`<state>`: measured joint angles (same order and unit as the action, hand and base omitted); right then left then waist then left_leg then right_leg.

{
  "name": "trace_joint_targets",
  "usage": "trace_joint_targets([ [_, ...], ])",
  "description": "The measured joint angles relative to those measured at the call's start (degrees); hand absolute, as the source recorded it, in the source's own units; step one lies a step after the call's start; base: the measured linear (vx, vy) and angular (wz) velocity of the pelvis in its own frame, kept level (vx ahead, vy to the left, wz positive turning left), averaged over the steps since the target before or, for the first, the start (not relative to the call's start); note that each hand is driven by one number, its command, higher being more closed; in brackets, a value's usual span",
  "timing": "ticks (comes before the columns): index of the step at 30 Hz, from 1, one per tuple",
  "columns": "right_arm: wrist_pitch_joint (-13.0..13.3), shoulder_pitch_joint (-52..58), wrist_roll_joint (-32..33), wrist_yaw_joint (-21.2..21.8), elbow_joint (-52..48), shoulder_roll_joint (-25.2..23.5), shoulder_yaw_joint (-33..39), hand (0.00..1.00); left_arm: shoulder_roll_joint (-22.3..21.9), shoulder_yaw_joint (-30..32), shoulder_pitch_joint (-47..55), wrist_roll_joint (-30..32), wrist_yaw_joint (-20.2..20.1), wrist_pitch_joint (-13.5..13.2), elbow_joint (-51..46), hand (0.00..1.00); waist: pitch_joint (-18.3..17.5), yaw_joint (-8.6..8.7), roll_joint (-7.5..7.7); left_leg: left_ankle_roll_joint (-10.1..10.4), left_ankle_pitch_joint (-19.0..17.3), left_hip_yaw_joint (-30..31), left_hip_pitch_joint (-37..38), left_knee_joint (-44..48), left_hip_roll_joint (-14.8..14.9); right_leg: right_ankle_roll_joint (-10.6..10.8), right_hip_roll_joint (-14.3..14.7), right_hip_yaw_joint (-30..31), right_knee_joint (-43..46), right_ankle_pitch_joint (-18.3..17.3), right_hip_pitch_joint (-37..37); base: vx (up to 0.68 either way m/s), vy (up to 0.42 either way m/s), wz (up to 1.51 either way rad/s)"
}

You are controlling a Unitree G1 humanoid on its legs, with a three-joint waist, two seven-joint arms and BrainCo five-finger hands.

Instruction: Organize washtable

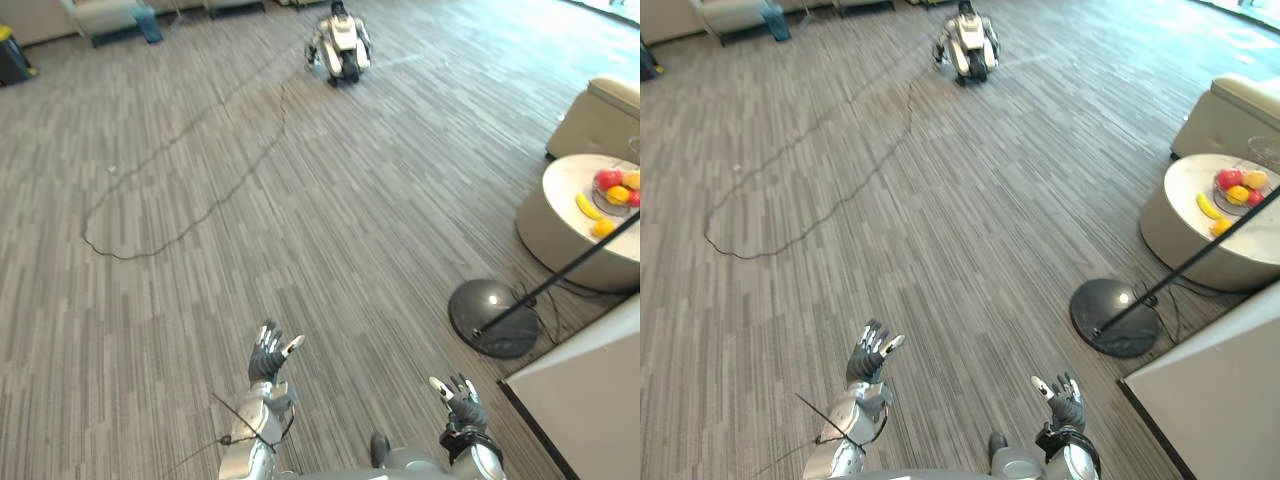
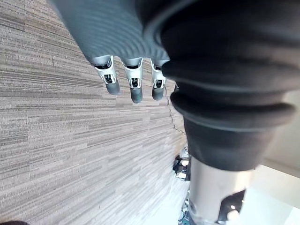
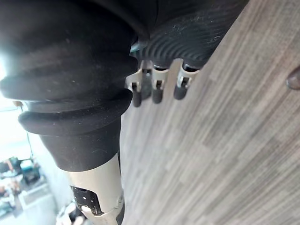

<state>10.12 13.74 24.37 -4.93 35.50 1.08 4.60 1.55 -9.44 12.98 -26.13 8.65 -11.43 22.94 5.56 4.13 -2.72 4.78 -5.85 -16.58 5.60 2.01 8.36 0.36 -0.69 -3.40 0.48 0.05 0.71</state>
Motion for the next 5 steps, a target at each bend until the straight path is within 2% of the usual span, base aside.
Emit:
trace_joint_targets([
  [1,0.0,-0.3,-1.2,-0.5,2.0,-0.1,0.1,0.0,0.2,0.2,0.1,0.8,0.1,0.1,2.2,0.0,-0.3,-0.46,0.47,-0.2,0.1,0.5,-0.2,0.0,-0.4,0.0,-0.4,-0.4,-0.5,0.0,0.2,-0.03,0.056,0.16],
  [5,0.0,-0.8,-2.7,-1.0,6.0,-0.3,0.2,0.0,0.3,1.4,1.2,4.3,0.3,0.3,7.8,0.0,-0.4,-0.5,0.73,-0.7,0.9,2.4,0.1,-0.4,-1.2,0.4,-0.8,-2.2,-0.9,0.2,1.3,0.0,0.014,0.27],
])
